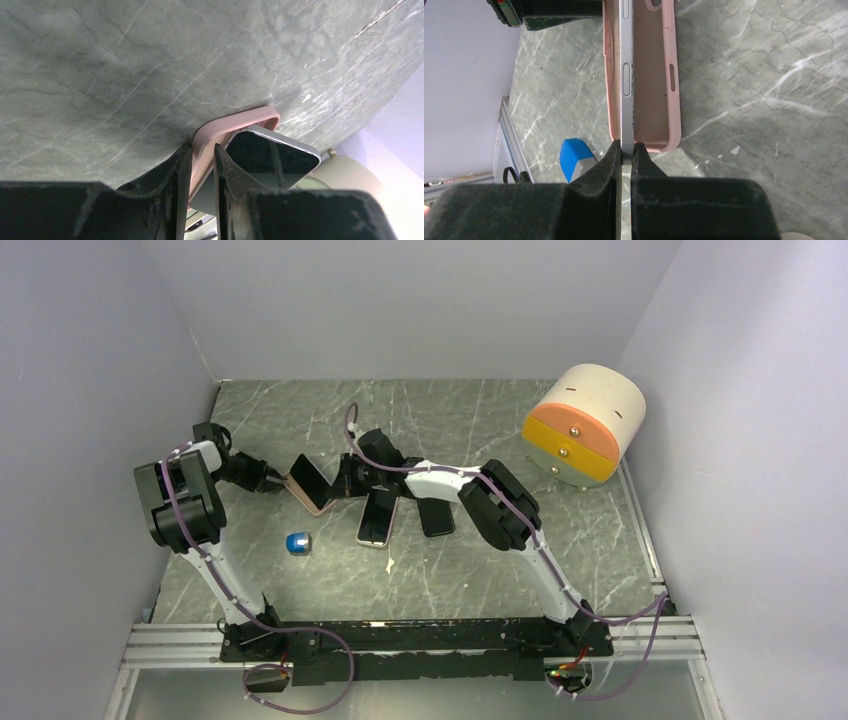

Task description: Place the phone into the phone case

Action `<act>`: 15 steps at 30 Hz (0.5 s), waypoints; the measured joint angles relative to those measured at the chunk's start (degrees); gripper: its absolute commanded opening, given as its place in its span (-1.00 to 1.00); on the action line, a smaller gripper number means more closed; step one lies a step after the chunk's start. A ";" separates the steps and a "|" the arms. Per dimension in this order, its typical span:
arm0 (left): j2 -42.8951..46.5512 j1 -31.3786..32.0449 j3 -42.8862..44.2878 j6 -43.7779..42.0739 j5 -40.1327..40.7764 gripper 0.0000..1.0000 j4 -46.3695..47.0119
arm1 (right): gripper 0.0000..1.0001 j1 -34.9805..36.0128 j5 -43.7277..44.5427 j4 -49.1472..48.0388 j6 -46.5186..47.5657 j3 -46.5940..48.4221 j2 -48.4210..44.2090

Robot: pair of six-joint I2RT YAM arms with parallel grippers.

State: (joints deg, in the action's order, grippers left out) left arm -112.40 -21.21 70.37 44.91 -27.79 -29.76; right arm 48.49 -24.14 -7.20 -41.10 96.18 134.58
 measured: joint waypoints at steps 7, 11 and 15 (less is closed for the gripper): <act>0.00 -0.04 0.00 -0.02 -0.46 -0.73 -0.02 | -1.00 0.00 -1.44 0.31 0.79 0.31 0.20; 0.00 -0.09 0.00 0.00 -0.96 -0.61 0.02 | -1.00 0.00 -2.16 0.66 1.05 0.31 0.20; 0.00 -0.09 -0.13 0.04 -1.75 -0.63 0.48 | -1.00 0.00 -2.34 0.70 1.03 0.31 0.20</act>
State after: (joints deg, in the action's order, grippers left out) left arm -112.40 -21.30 70.24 44.95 -29.54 -29.28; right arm 48.49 -26.48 -6.50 -40.07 96.49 134.78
